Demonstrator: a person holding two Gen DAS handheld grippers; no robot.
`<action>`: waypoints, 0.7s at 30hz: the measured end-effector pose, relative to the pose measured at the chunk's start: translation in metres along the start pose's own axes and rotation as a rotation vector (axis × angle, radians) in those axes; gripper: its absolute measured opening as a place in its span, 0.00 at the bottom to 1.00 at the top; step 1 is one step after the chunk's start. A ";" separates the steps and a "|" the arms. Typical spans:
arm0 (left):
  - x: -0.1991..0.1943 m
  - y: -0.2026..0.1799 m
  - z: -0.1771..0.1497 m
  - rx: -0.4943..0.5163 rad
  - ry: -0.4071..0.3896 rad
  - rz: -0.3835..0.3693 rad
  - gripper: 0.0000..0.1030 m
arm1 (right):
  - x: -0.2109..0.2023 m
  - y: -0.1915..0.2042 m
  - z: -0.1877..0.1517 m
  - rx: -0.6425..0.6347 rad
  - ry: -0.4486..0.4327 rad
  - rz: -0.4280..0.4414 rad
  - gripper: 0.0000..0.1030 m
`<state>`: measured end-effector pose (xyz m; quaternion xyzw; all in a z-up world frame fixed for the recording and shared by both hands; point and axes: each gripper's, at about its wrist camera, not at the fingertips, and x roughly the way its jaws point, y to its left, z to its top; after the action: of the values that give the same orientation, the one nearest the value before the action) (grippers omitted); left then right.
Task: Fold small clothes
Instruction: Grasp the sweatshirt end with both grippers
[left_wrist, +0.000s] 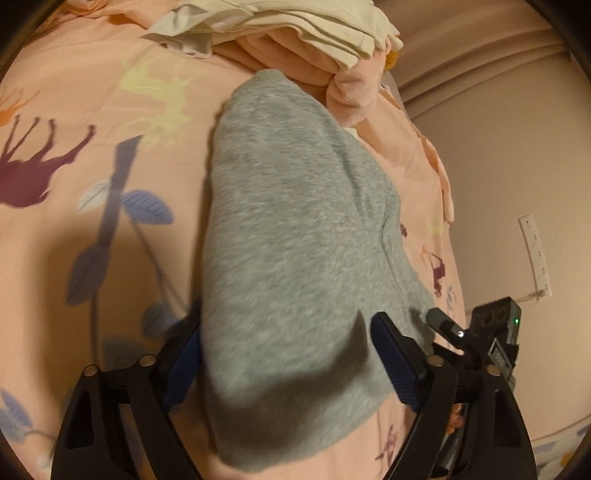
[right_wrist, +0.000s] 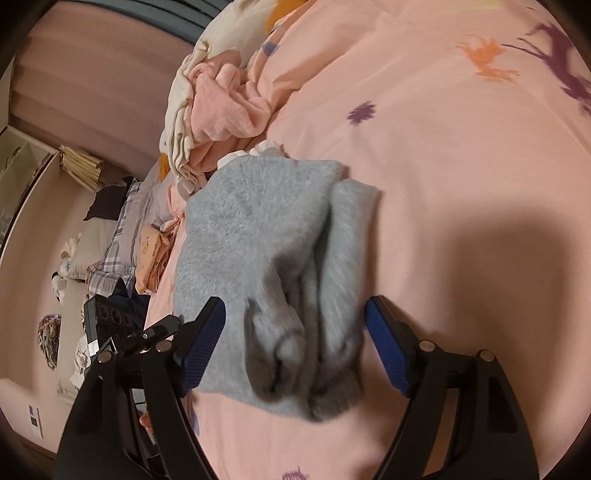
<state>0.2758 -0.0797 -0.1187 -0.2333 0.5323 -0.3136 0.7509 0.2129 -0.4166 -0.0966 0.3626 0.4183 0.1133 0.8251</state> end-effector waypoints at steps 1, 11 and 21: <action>0.002 0.000 0.001 0.000 -0.001 -0.010 0.90 | 0.004 0.002 0.002 -0.007 0.003 0.000 0.76; 0.019 -0.003 0.020 0.027 -0.016 -0.016 0.91 | 0.041 0.019 0.020 -0.081 0.017 -0.010 0.65; 0.023 -0.005 0.027 0.050 -0.015 -0.016 0.94 | 0.054 0.021 0.025 -0.091 -0.001 -0.014 0.44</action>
<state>0.3058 -0.0994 -0.1220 -0.2209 0.5167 -0.3309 0.7581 0.2688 -0.3877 -0.1050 0.3218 0.4149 0.1263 0.8416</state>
